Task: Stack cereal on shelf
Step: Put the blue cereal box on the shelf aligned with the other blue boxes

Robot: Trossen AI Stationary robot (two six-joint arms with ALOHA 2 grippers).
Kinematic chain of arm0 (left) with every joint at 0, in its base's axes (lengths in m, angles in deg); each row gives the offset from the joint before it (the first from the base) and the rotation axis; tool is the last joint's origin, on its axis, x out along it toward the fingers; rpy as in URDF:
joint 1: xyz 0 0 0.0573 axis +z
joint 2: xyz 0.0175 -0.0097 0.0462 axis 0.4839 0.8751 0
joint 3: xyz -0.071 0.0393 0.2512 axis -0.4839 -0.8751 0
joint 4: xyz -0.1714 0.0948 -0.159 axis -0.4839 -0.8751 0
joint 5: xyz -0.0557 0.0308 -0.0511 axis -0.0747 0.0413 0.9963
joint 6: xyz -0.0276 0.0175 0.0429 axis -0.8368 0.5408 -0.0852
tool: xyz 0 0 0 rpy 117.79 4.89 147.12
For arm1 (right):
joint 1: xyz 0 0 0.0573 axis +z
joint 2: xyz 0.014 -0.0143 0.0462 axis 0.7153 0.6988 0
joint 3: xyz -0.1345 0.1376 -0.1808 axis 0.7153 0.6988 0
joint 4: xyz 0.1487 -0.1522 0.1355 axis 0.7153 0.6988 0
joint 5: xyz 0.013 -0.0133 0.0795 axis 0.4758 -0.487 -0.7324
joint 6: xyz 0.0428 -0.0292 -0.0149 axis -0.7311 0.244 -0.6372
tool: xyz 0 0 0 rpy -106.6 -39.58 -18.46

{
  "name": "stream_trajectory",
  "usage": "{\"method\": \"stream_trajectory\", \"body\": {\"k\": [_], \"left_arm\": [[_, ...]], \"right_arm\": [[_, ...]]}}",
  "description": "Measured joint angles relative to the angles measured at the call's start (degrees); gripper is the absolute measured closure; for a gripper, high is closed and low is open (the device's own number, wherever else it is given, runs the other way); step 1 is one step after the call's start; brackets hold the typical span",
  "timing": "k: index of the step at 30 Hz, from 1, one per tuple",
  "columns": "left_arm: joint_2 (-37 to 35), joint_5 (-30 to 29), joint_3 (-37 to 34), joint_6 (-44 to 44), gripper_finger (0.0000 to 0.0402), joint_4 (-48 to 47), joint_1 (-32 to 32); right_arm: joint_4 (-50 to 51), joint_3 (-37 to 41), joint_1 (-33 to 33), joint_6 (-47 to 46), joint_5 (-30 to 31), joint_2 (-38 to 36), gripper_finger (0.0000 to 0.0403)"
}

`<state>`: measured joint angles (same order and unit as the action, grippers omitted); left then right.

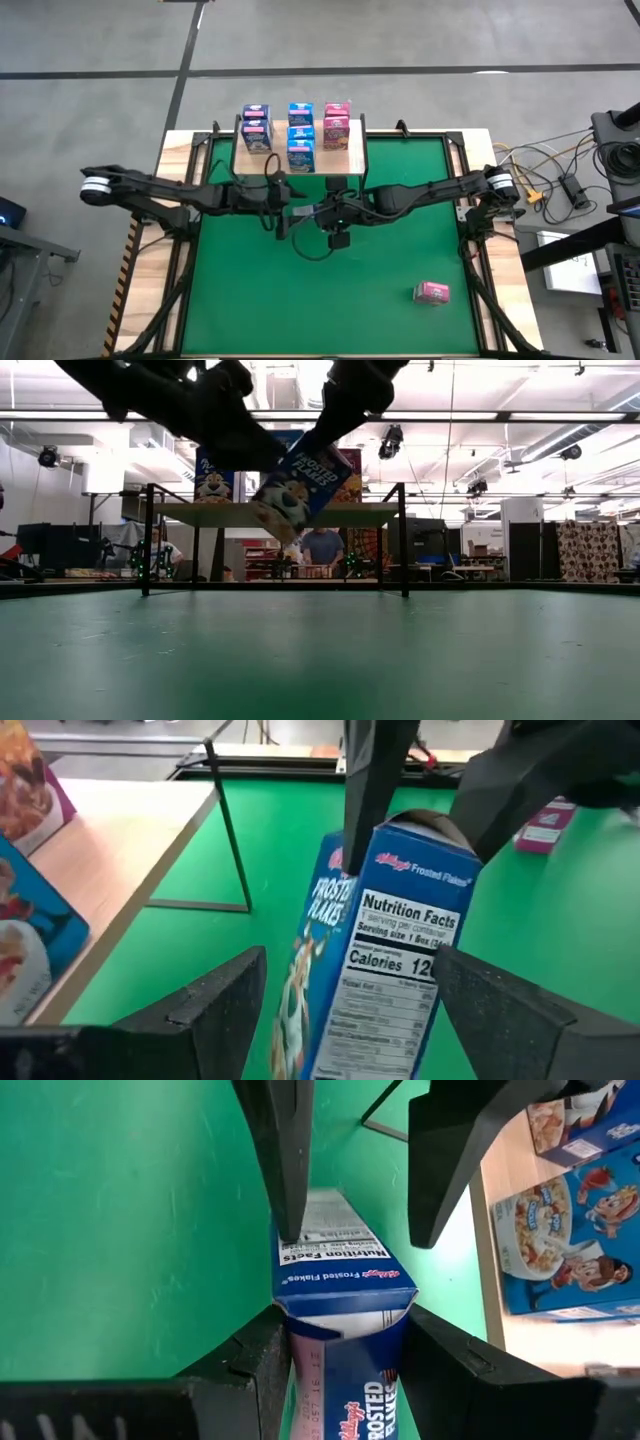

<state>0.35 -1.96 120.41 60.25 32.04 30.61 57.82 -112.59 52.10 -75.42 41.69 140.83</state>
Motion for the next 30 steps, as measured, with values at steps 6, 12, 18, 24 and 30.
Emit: {"method": "stream_trajectory", "body": {"k": [6, 12, 18, 24, 30], "left_arm": [[3.1, -0.5, 0.0, 0.2, 0.0128, 2.7, -0.7], [4.0, -0.7, 0.0, -0.7, 0.0138, 3.6, -0.8], [4.0, 1.3, 0.0, -1.0, 0.0141, 4.1, -0.8], [4.0, 9.9, 0.0, -1.0, 0.0138, 4.9, -1.0], [4.0, 10.9, 0.0, 0.2, 0.0113, 4.3, -1.1]], "right_arm": [[-0.6, 0.1, -0.2, -0.2, -0.5, 0.0, 0.0255], [-0.8, 0.1, -0.5, -1.8, -0.5, 0.0, 0.0255], [-1.0, 0.1, -0.5, -4.1, -0.6, 0.0, 0.0255], [-2.2, 0.0, -0.6, -4.7, -4.5, 0.0, 0.0255], [-2.3, 0.0, -0.7, -4.2, -6.6, 0.0, 0.0255]]}}
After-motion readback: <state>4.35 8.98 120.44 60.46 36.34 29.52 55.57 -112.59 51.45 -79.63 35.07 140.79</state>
